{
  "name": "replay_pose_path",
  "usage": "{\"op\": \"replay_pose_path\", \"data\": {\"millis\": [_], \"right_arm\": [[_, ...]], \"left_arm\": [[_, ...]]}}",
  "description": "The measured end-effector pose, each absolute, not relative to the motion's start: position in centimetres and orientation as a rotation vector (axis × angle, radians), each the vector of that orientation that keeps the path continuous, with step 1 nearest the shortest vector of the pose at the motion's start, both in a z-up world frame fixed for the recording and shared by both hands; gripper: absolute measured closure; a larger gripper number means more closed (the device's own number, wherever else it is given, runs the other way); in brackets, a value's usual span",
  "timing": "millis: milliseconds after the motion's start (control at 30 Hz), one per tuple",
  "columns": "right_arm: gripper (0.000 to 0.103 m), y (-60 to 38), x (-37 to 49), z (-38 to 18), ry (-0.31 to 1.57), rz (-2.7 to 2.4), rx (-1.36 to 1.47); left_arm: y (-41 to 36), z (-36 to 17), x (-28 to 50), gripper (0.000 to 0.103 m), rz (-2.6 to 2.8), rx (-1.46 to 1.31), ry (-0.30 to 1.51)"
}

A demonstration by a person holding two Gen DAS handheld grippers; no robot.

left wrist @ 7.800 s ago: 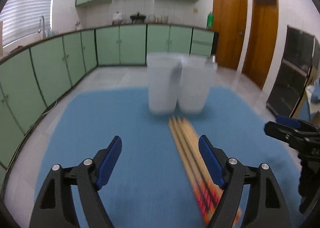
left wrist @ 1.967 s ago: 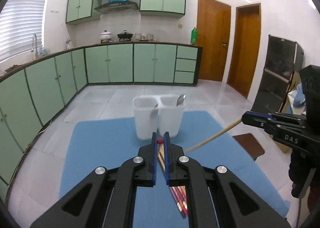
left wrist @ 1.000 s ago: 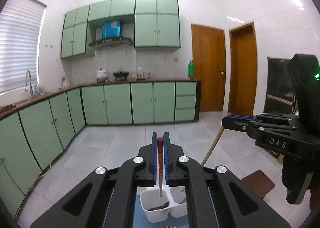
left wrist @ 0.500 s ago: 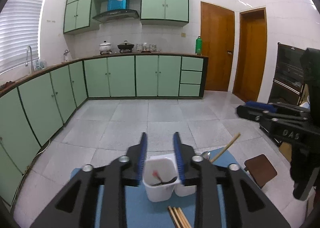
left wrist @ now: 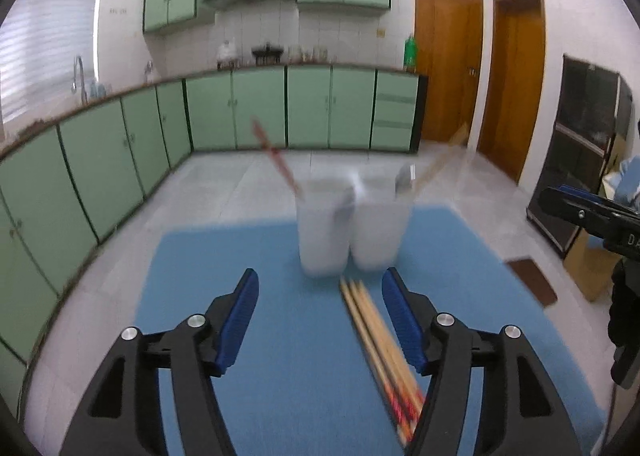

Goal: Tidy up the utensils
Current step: 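Withdraw both open grippers back over the chopstick pile, then grasp a red-and-wood chopstick with the right gripper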

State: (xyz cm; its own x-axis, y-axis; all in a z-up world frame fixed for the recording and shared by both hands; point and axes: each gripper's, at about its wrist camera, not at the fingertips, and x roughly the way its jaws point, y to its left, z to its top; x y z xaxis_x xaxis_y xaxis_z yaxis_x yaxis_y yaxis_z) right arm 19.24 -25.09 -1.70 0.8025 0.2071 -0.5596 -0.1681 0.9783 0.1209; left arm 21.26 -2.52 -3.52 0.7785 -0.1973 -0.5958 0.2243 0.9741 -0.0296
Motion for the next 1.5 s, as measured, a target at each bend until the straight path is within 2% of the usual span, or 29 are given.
{"op": "replay_pose_path", "data": {"millis": [300, 567, 867, 1233, 1500], "right_arm": [[0.022, -22.0, 14.6, -10.4, 0.786, 0.203, 0.053], [0.027, -18.7, 12.3, -14.2, 0.895, 0.243, 0.014], [0.032, -16.9, 11.8, -14.8, 0.916, 0.262, -0.067], [0.033, -15.6, 11.8, -15.5, 0.926, 0.237, -0.152], [0.036, -18.1, 11.5, -14.9, 0.895, 0.151, -0.111]], "left_arm": [[-2.1, -11.3, 18.2, 0.040, -0.183, 0.000, 0.816], [-2.5, -14.9, 16.3, 0.039, -0.173, 0.050, 0.899], [-2.4, -15.9, 15.5, 0.037, -0.163, 0.050, 0.916], [-2.5, -15.8, 15.4, 0.033, -0.163, 0.047, 0.910], [-2.4, -15.9, 15.3, 0.033, -0.159, 0.045, 0.906]]}}
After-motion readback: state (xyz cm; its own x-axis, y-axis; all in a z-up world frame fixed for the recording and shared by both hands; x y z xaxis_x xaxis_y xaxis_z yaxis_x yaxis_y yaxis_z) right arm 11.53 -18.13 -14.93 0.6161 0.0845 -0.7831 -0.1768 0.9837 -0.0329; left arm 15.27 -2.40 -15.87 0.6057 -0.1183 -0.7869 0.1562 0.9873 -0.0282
